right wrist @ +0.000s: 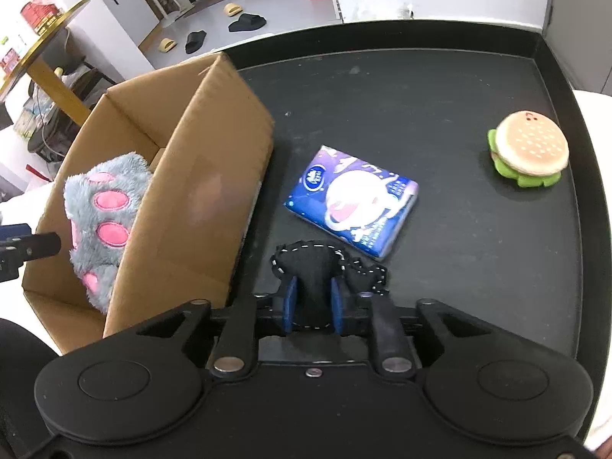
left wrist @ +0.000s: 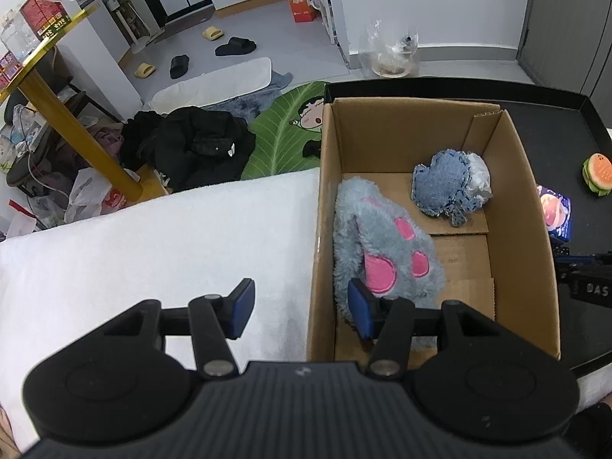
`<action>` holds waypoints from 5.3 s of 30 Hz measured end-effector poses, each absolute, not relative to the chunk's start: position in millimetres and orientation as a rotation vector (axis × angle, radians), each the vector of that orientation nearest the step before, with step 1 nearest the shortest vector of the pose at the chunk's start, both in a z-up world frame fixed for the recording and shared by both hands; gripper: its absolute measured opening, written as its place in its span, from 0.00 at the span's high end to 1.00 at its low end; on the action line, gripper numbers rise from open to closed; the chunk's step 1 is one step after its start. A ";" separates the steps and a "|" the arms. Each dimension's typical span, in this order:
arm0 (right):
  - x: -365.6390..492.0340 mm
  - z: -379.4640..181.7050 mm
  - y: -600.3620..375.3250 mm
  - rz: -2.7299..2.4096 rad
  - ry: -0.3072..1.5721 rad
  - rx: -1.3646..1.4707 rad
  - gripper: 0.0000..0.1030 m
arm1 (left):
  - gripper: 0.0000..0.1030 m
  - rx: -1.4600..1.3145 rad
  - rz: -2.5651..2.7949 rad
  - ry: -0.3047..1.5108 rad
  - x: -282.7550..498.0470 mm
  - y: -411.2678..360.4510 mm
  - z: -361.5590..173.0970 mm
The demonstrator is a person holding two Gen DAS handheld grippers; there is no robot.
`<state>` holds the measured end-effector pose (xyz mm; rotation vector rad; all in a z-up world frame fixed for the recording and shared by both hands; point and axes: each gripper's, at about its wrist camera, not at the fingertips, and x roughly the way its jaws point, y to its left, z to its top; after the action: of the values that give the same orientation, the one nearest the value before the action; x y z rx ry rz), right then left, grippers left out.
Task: Organize soft objects
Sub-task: 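Lift the black dotted plush with the right gripper, then carry the black plush into the box and open the right gripper, then move the right gripper to the blue Vinda tissue pack and grasp it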
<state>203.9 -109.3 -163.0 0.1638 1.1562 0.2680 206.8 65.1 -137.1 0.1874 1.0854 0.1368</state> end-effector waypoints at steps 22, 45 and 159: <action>188.0 -131.4 -108.8 0.239 1.076 0.014 0.85 | 0.49 0.166 0.138 1.063 204.6 68.1 -132.6; 212.8 -53.0 -72.7 0.349 0.924 0.141 0.84 | 0.50 0.042 0.103 1.061 203.4 86.4 -132.3; 231.8 -161.6 -104.7 0.421 0.953 -0.334 0.07 | 0.44 0.154 0.167 0.975 202.6 67.7 -124.3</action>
<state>231.8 -104.7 -161.6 -0.3343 0.9528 0.4210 202.6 67.7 -124.3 0.1543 0.9753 0.1673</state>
